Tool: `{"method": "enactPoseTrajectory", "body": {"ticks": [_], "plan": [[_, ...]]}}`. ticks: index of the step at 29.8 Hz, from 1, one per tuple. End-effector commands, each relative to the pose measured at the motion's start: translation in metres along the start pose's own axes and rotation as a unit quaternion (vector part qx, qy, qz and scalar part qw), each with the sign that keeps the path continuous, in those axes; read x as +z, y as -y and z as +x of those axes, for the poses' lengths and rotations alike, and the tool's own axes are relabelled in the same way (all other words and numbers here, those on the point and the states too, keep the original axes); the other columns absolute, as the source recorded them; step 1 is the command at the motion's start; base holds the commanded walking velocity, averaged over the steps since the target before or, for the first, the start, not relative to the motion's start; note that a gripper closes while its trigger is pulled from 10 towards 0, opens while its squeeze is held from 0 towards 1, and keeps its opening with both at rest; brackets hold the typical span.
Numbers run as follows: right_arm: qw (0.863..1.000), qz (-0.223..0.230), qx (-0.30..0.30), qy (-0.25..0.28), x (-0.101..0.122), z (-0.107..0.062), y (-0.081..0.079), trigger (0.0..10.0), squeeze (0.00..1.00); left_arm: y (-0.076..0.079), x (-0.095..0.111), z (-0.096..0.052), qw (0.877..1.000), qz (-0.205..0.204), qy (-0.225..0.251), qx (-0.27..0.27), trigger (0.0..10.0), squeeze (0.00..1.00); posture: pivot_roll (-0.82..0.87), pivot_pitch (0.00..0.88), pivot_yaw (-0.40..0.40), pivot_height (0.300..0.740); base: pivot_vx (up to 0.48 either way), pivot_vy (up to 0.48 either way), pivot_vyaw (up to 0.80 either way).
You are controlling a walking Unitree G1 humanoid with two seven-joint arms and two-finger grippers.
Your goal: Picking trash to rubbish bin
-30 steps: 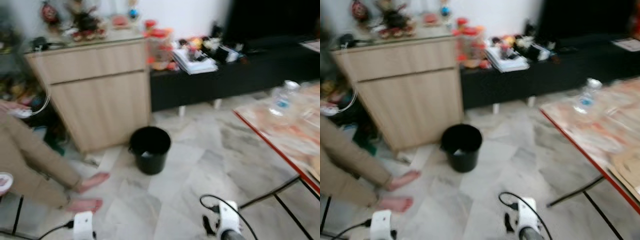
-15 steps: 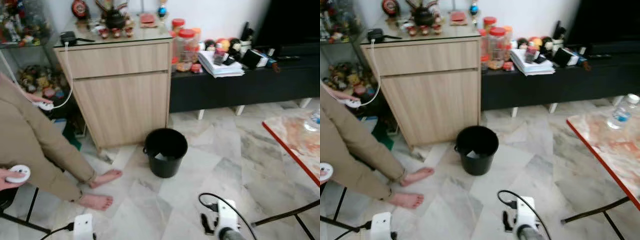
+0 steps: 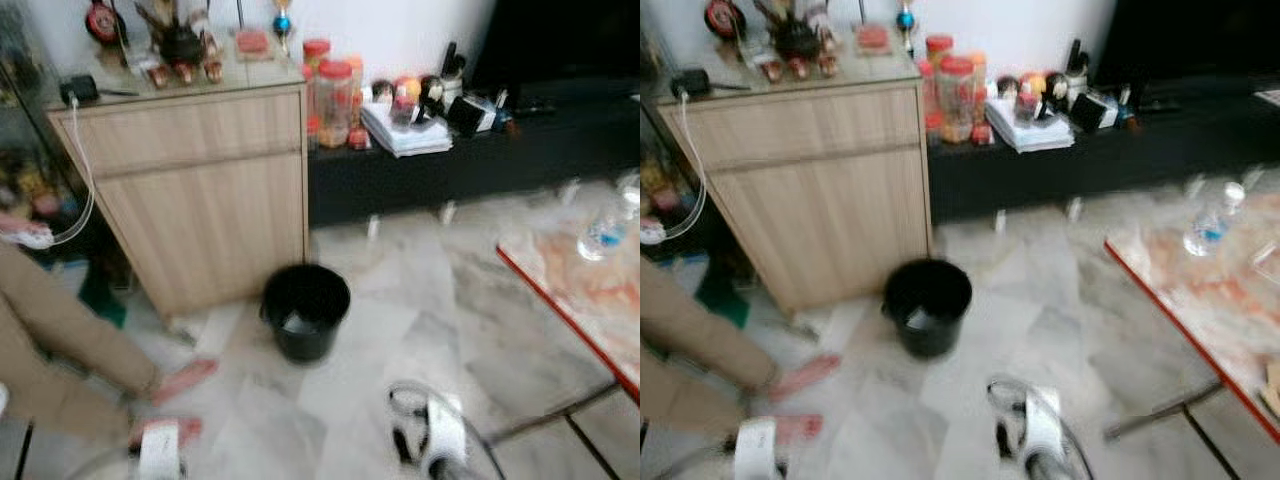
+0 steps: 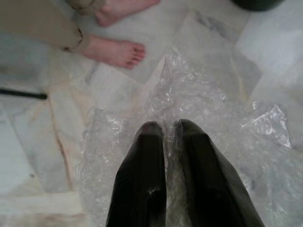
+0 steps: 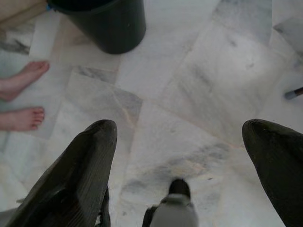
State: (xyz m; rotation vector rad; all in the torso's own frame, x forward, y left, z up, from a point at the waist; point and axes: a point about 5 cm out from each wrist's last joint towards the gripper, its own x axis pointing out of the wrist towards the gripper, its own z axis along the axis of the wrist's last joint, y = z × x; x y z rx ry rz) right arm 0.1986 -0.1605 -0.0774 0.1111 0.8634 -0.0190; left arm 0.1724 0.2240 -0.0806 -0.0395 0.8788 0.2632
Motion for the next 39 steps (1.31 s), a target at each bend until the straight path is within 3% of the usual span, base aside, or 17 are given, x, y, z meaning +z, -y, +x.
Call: {"method": "enactPoseTrajectory", "body": {"ticks": [1, 31, 39], "plan": [[1.0, 0.0, -0.012, 0.003, 0.0015, -0.0006, 0.0078, 10.0, 0.0, 0.0028, -0.0021, -0.0001, 1.0, -0.002, -0.007, -0.003, 10.0, 0.0, 0.03, 0.048, 0.024, 0.74, 0.3, 0.0, 0.0], [1.0, -0.011, -0.012, 0.006, 0.0037, -0.0005, 0.0104, 10.0, 0.0, 0.0015, 0.0028, 0.0011, 1.0, 0.003, -0.001, -0.004, 10.0, 0.0, 0.04, 0.009, 0.022, 0.74, 0.298, 0.0, -0.14], [1.0, -0.028, -0.008, 0.011, 0.0067, 0.0, 0.0097, 10.0, 0.0, 0.0026, 0.0014, 0.0007, 1.0, 0.0, -0.002, -0.004, 10.0, 0.0, 0.04, 0.013, 0.014, 0.74, 0.299, 0.0, 0.69]]}}
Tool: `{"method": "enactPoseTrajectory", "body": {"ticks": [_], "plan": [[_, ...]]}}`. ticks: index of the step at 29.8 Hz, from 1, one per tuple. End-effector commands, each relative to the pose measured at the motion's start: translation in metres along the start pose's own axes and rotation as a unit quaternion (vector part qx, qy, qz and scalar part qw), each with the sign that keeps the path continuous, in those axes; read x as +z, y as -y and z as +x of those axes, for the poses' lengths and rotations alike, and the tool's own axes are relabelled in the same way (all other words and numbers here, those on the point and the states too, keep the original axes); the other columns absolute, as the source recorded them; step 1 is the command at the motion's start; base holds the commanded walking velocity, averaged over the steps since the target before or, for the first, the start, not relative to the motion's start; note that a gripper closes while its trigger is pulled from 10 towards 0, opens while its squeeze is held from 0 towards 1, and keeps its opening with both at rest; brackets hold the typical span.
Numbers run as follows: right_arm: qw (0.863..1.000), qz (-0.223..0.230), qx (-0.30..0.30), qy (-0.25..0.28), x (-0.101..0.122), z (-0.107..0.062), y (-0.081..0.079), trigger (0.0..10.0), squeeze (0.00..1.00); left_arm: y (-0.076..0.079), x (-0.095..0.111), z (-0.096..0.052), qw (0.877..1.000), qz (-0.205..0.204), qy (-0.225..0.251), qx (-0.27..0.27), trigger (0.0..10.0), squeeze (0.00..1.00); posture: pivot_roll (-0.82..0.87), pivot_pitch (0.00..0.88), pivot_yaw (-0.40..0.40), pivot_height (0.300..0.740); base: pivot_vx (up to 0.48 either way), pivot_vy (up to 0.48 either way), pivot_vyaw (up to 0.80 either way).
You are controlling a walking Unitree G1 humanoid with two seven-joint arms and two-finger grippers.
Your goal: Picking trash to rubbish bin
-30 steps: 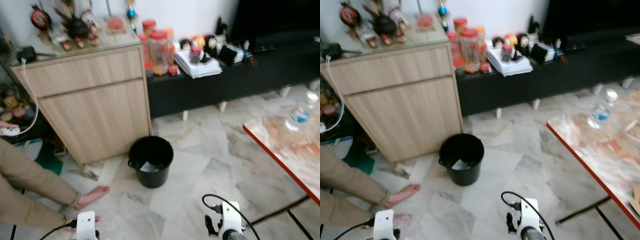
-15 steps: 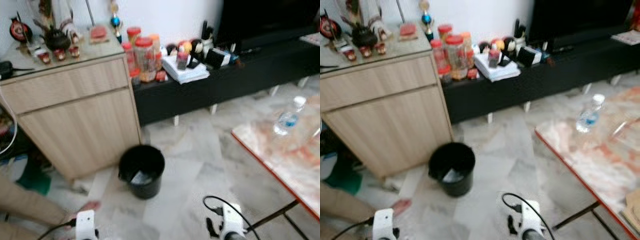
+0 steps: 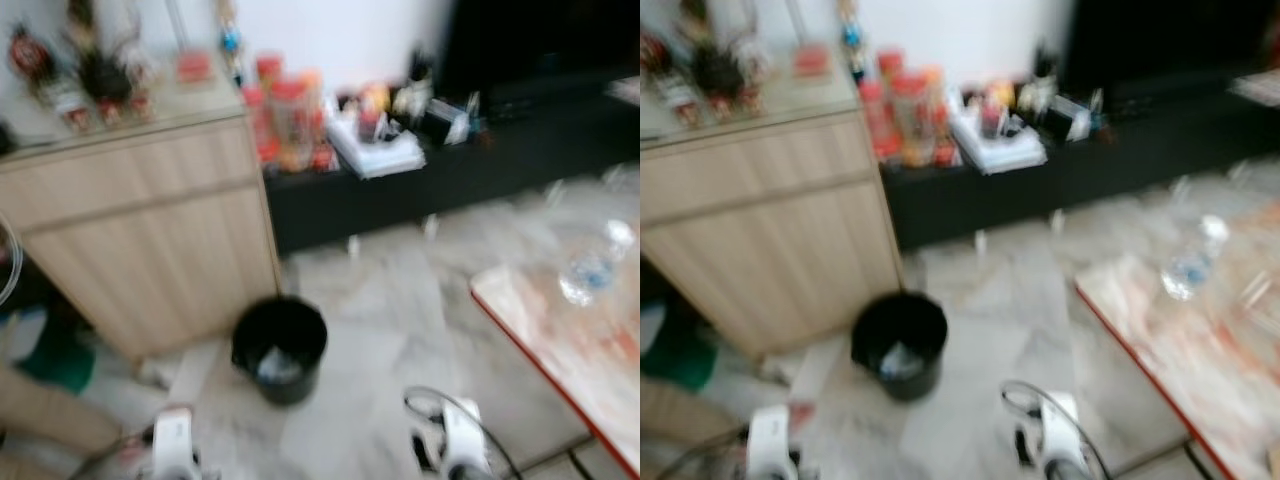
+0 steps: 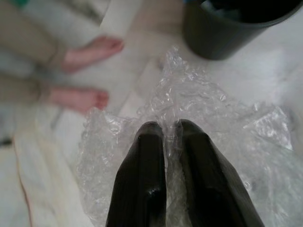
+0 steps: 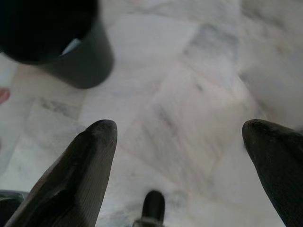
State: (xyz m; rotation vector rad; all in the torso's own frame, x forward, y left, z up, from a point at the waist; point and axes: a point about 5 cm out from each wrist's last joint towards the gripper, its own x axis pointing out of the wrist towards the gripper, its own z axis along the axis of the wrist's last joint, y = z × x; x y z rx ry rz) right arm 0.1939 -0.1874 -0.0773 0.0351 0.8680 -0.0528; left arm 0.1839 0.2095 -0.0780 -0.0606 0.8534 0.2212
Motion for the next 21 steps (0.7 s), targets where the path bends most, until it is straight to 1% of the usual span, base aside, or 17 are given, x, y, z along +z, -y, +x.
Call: {"method": "enactPoseTrajectory", "body": {"ticks": [1, 3, 12, 17, 21], "plan": [[1.0, 0.002, 0.021, 0.012, 0.0083, 0.0029, -0.0168, 10.0, 0.0, -0.0141, -0.0066, -0.002, 1.0, 0.0, -0.013, 0.021, 10.0, 0.0, 0.04, 0.02, 0.011, 0.74, 0.296, 0.0, 0.79], [1.0, 0.004, 0.02, 0.01, 0.0081, 0.003, -0.0165, 10.0, 0.0, -0.0142, -0.0065, -0.002, 1.0, -0.002, -0.013, 0.021, 10.0, 0.0, 0.04, 0.02, 0.011, 0.74, 0.296, 0.0, 0.79], [1.0, 0.014, 0.017, 0.008, 0.0064, 0.0027, -0.0157, 10.0, 0.0, -0.0141, -0.0077, -0.0023, 1.0, -0.008, -0.014, 0.024, 10.0, 0.0, 0.05, 0.04, 0.009, 0.74, 0.3, 0.0, 0.0], [1.0, 0.006, 0.019, 0.007, 0.007, 0.0028, -0.0162, 10.0, 0.0, -0.0152, -0.008, -0.0025, 1.0, -0.009, -0.014, 0.026, 10.0, 0.0, 0.04, 0.044, 0.009, 0.74, 0.298, 0.0, 0.0], [1.0, 0.001, 0.02, 0.011, 0.008, 0.003, -0.0177, 10.0, 0.0, -0.0168, -0.0085, -0.0027, 0.999, -0.009, -0.015, 0.027, 10.0, 0.0, 0.04, 0.041, 0.014, 0.74, 0.298, 0.0, 0.6]]}}
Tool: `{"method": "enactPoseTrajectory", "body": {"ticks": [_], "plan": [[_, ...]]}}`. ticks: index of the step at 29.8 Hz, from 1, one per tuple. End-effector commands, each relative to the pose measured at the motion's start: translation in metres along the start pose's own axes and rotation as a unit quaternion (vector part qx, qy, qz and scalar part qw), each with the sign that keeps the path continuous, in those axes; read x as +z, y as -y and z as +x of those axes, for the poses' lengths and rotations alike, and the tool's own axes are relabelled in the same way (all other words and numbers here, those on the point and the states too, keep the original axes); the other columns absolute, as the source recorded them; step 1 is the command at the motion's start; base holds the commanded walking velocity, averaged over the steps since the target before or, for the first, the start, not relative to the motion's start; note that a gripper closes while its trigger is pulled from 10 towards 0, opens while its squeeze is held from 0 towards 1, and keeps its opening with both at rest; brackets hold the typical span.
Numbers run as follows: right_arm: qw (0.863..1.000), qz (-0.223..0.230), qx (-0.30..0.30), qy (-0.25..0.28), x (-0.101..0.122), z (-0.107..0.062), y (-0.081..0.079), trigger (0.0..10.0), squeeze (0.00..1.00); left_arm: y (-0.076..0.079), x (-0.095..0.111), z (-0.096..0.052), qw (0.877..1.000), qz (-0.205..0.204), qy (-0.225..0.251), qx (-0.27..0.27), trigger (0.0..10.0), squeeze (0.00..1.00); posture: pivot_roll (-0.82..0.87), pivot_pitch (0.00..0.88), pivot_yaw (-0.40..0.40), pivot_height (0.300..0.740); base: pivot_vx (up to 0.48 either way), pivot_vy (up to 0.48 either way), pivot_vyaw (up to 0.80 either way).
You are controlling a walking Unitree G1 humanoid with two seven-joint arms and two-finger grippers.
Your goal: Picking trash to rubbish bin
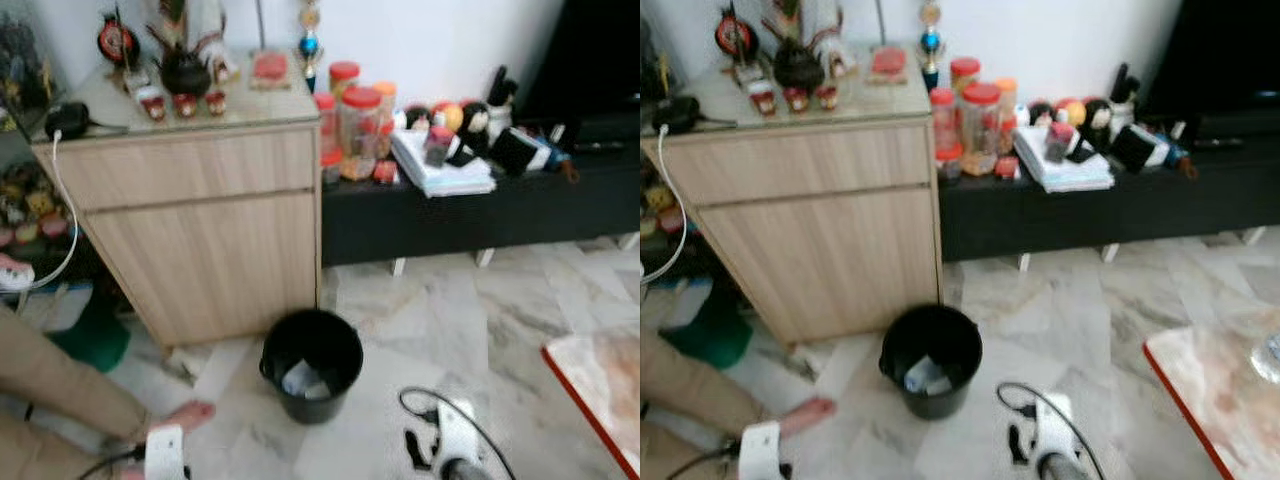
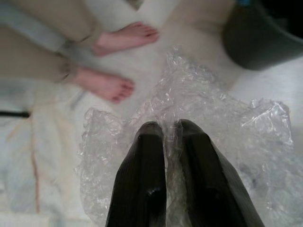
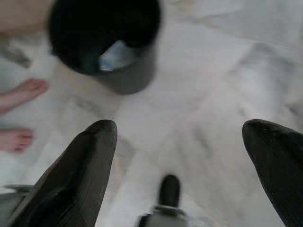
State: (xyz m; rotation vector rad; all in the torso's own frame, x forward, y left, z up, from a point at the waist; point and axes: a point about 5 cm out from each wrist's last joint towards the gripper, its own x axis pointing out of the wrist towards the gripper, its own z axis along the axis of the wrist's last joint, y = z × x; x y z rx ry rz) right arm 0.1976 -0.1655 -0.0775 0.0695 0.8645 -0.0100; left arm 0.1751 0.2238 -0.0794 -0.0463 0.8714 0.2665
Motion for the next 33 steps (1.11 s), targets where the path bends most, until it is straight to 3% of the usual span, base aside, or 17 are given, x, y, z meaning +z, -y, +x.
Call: {"method": "enactPoseTrajectory", "body": {"ticks": [1, 22, 28, 33], "plan": [[1.0, -0.002, -0.005, 0.01, 0.0066, 0.0009, 0.0039, 10.0, 0.0, -0.0012, -0.003, -0.0005, 1.0, -0.007, -0.007, 0.004, 10.0, 0.0, 0.04, 0.041, 0.014, 0.74, 0.296, 0.0, 0.79], [1.0, 0.012, -0.005, 0.007, 0.0057, 0.0008, 0.0045, 10.0, 0.0, 0.0006, -0.0024, -0.0004, 1.0, -0.011, -0.005, 0.004, 10.0, 0.0, 0.05, 0.05, 0.006, 0.74, 0.3, 0.0, 0.04], [1.0, 0.021, -0.006, 0.01, 0.0074, 0.0012, 0.0045, 10.0, 0.0, 0.0009, -0.0021, -0.0003, 1.0, -0.011, -0.005, 0.004, 10.0, 0.0, 0.05, 0.054, 0.007, 0.74, 0.3, 0.0, -0.71], [1.0, 0.018, -0.006, 0.011, 0.0076, 0.0011, 0.0048, 10.0, 0.0, 0.001, -0.0023, -0.0004, 1.0, -0.011, -0.005, 0.004, 10.0, 0.0, 0.05, 0.054, 0.007, 0.74, 0.3, 0.0, 0.0]]}}
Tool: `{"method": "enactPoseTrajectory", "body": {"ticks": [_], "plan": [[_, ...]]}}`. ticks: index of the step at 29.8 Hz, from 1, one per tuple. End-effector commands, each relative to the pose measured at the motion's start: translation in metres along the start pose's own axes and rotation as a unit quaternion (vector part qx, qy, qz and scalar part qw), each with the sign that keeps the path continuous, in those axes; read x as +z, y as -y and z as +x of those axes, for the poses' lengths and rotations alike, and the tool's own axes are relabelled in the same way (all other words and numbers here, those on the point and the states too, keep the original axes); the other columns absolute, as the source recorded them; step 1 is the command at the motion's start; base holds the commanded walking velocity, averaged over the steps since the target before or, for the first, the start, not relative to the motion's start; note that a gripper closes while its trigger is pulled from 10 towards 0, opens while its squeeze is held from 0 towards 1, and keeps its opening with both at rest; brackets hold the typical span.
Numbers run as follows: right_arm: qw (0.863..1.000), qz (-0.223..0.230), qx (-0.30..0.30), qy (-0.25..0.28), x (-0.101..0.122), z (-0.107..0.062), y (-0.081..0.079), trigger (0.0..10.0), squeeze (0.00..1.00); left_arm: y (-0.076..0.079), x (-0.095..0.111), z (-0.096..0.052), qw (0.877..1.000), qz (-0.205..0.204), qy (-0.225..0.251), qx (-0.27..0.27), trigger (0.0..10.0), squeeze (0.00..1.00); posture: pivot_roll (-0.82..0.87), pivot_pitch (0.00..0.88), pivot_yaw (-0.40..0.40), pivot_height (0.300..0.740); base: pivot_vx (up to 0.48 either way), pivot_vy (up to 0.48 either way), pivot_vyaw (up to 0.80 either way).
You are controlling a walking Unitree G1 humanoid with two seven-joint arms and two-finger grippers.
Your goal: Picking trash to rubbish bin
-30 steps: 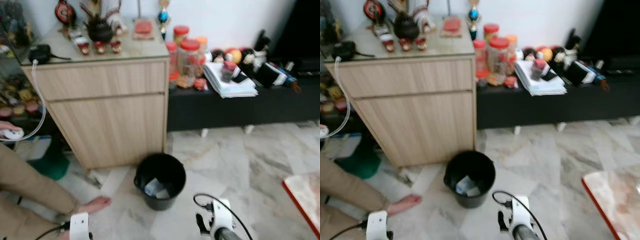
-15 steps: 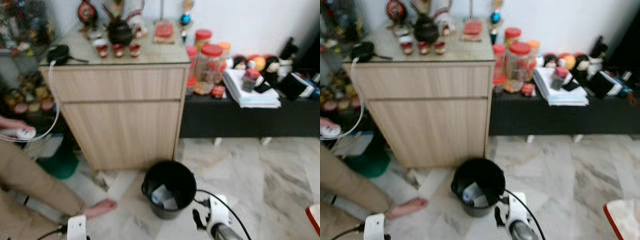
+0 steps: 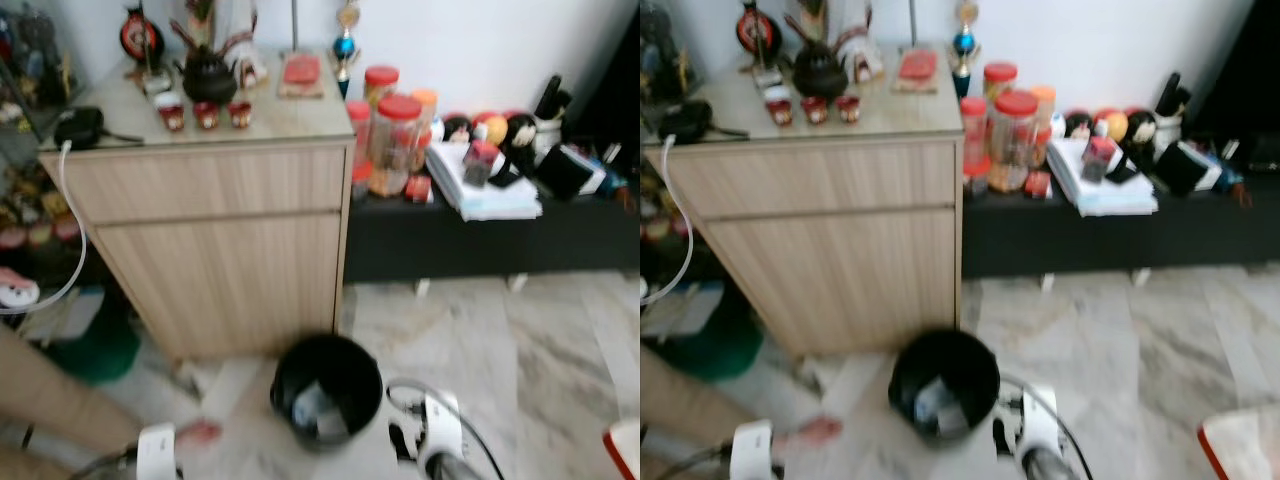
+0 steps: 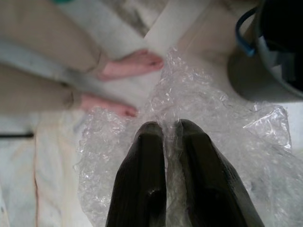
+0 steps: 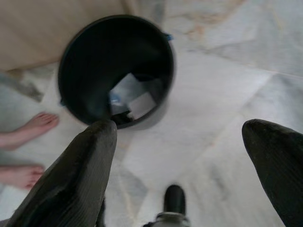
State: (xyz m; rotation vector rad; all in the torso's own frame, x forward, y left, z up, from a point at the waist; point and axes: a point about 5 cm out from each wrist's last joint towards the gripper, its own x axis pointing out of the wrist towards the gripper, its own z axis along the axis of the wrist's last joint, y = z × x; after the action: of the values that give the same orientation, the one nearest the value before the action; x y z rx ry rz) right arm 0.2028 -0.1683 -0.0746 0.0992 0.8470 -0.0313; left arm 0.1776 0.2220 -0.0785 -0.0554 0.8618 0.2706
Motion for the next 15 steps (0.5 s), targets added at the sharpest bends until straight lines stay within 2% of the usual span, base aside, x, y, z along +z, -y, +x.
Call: {"method": "enactPoseTrajectory", "body": {"ticks": [1, 15], "plan": [[1.0, 0.0, -0.003, 0.003, 0.0017, 0.0001, 0.0023, 10.0, 0.0, -0.0014, -0.0046, -0.0009, 1.0, -0.006, -0.009, 0.004, 10.0, 0.0, 0.05, 0.057, 0.006, 0.74, 0.304, 0.0, 0.0], [1.0, -0.001, -0.004, 0.003, 0.0019, 0.0001, 0.0023, 10.0, 0.0, -0.0015, -0.0044, -0.0009, 1.0, -0.006, -0.009, 0.005, 10.0, 0.0, 0.05, 0.059, 0.006, 0.74, 0.299, 0.0, 0.0]]}}
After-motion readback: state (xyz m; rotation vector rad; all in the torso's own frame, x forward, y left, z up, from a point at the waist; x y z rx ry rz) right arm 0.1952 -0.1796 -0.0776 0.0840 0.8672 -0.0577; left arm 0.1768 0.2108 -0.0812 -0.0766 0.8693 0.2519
